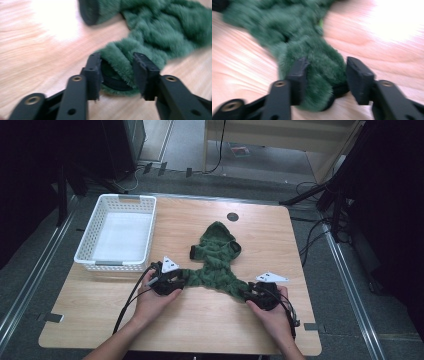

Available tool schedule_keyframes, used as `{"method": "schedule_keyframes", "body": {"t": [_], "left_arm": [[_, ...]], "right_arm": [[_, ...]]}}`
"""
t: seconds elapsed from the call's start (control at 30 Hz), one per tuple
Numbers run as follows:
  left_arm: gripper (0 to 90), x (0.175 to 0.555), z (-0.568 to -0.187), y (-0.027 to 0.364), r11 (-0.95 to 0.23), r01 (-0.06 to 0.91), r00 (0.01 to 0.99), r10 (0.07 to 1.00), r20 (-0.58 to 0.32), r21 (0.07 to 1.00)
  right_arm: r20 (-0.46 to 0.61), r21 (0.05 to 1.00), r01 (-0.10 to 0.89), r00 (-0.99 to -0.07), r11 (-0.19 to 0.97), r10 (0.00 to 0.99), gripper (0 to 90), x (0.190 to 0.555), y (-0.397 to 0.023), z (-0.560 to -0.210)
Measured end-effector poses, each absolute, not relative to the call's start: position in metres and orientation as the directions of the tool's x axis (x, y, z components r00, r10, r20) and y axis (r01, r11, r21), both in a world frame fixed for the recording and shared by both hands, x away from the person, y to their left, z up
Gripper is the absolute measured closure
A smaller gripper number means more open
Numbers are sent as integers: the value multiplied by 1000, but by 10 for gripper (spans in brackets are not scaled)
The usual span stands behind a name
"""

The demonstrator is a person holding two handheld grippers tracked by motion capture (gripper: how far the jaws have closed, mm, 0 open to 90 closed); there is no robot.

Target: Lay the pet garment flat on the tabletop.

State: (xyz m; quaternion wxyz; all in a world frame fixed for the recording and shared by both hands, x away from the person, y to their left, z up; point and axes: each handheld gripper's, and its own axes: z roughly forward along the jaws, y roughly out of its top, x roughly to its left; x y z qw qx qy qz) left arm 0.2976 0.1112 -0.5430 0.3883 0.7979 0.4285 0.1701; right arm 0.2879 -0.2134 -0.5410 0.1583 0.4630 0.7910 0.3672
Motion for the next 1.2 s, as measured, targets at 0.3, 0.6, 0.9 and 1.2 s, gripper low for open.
{"method": "schedule_keyframes", "body": {"t": [0.3,0.6,0.9,1.2], "left_arm": [[896,289,-547,124,-333,550,579,813,-62,766],[358,269,-535,147,-148,440,557,818,-140,886],[0,240,-516,175,-113,380,564,815,-133,918],[0,211,-517,231,-65,351,529,837,-140,934]], "right_arm": [[46,734,607,-491,304,870,847,290,-219,-542],[88,814,527,-527,244,846,488,280,-216,-533],[58,826,518,-468,221,882,127,267,-225,-515],[50,826,525,-429,204,902,0,253,-260,-521]]}}
